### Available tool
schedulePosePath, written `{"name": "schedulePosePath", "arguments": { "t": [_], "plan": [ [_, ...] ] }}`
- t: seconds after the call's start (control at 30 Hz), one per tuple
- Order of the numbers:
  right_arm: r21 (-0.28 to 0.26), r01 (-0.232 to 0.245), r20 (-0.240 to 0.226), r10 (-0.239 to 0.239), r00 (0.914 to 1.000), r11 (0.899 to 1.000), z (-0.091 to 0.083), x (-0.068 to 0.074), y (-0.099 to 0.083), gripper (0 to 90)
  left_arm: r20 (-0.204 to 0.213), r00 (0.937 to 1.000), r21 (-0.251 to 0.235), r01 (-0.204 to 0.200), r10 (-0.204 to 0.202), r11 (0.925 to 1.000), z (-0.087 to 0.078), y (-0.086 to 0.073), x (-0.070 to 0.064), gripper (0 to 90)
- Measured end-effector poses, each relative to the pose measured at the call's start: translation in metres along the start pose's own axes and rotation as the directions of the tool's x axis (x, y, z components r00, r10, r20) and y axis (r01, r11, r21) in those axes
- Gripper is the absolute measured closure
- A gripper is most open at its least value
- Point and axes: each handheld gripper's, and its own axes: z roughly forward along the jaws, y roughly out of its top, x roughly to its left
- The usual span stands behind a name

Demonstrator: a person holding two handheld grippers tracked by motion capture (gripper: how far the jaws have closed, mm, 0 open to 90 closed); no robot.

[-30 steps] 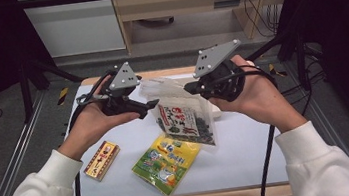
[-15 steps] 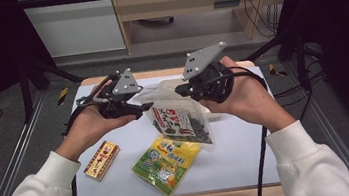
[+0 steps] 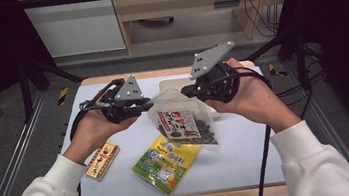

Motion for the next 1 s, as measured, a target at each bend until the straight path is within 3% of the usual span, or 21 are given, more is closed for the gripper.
{"name": "schedulePosePath", "arguments": {
  "t": [0.13,0.3,0.5,0.77,1.0],
  "plan": [
    [0.015,-0.005,-0.010,0.005,0.9999,1.000,-0.001,-0.001,-0.002,89.1,0.011,0.9999,-0.008,0.000,0.000,1.0000,-0.001,0.001,-0.002,81.8],
    [0.041,-0.013,-0.018,0.013,0.9998,0.999,0.000,-0.002,-0.007,88.2,-0.007,0.9999,0.003,-0.011,0.011,0.9999,-0.003,0.004,-0.005,82.7],
    [0.053,-0.031,-0.029,0.033,0.9990,0.998,0.003,-0.004,-0.013,79.7,-0.004,0.9996,-0.003,-0.026,0.026,0.9996,-0.003,0.005,-0.006,83.2],
    [0.119,-0.023,-0.047,0.029,0.9985,0.993,0.011,-0.007,-0.016,69.4,-0.001,0.9984,-0.014,-0.056,0.056,0.9983,-0.005,0.007,-0.009,83.6],
    [0.199,-0.025,-0.072,0.040,0.9966,0.980,0.023,-0.009,-0.018,64.3,-0.005,0.9971,-0.009,-0.077,0.077,0.9970,-0.005,0.010,-0.011,83.8]
  ]
}}
